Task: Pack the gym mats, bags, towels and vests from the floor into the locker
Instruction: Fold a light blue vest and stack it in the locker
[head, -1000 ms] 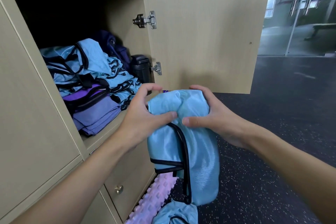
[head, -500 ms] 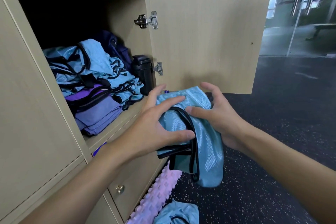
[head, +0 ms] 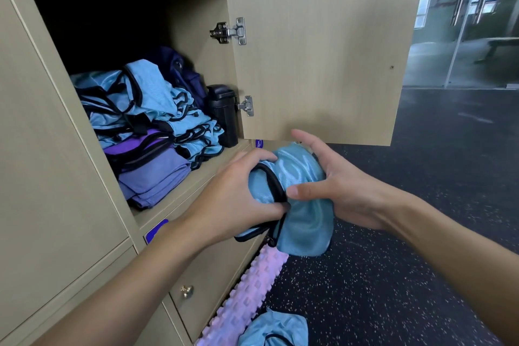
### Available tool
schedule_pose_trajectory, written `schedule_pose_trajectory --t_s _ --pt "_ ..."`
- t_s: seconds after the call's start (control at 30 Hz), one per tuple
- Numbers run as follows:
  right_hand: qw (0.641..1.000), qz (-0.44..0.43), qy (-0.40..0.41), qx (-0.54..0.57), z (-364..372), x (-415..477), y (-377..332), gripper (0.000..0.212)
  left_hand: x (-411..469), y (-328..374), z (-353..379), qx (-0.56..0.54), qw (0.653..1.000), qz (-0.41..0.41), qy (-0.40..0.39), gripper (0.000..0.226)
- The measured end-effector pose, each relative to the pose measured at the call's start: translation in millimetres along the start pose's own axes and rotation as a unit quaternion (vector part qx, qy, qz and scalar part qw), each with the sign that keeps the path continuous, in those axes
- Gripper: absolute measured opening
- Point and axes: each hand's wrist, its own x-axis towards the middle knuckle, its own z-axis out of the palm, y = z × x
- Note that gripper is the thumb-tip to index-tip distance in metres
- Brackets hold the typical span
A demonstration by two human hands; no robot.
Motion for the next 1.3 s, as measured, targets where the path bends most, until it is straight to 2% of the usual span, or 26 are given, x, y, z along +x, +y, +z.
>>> schedule_pose_trajectory --t_s 0.07,0.2,0.33,0.4,0.47,0.53,0.63,0.7,0.83,0.93,1.03,1.2,1.3 --pt "0.999 -0.016 -0.002 -0.047 -2 0 -3 0.086 2 1 -1 -0.041 0.999 -0.016 0.011 0.056" --pt "0.970 -0.049 0.030 -0.234 -7 2 -4 0.068 5 2 -8 -0.120 0.992 -0.041 -0.004 0.045" --pt "0.976 -0.022 -0.039 -0.212 -12 2 1 0.074 5 6 -14 -0.217 0.972 -0.080 -0.039 0.031" --pt "0.979 -0.026 -0.030 -0.198 -12 2 3 0.072 4 8 -16 -0.251 0.960 -0.102 -0.075 0.032" --pt "0.983 -0.036 0.015 -0.182 -13 4 4 0.062 3 11 -17 -0.268 0.952 -0.114 -0.096 0.028" --pt "0.985 -0.044 0.057 -0.158 -12 5 5 0.055 4 10 -17 -0.265 0.954 -0.112 -0.090 0.031" --pt "0.987 -0.054 0.104 -0.112 -10 7 5 0.050 5 5 -15 -0.265 0.956 -0.095 -0.076 0.069" --pt "0.988 -0.050 0.120 -0.085 -7 11 5 0.044 4 6 -12 -0.262 0.960 -0.092 -0.042 0.081" --pt "0.994 -0.032 0.091 -0.041 -1 25 4 0.044 10 2 -14 -0.245 0.964 -0.089 0.042 0.064" --pt "0.999 -0.010 0.042 0.008 3 41 4 0.061 18 -10 -26 -0.241 0.961 -0.112 0.080 0.054" --pt "0.999 -0.031 0.033 -0.005 7 67 8 0.078 27 -26 -36 -0.186 0.968 -0.124 0.116 0.049" --pt "0.997 -0.069 0.039 -0.009 24 130 5 0.068 41 -49 -55 -0.092 0.971 -0.107 0.194 0.042" --pt "0.995 -0.083 0.050 0.002 35 164 1 0.061 46 -60 -68 0.010 0.971 -0.111 0.214 0.047"
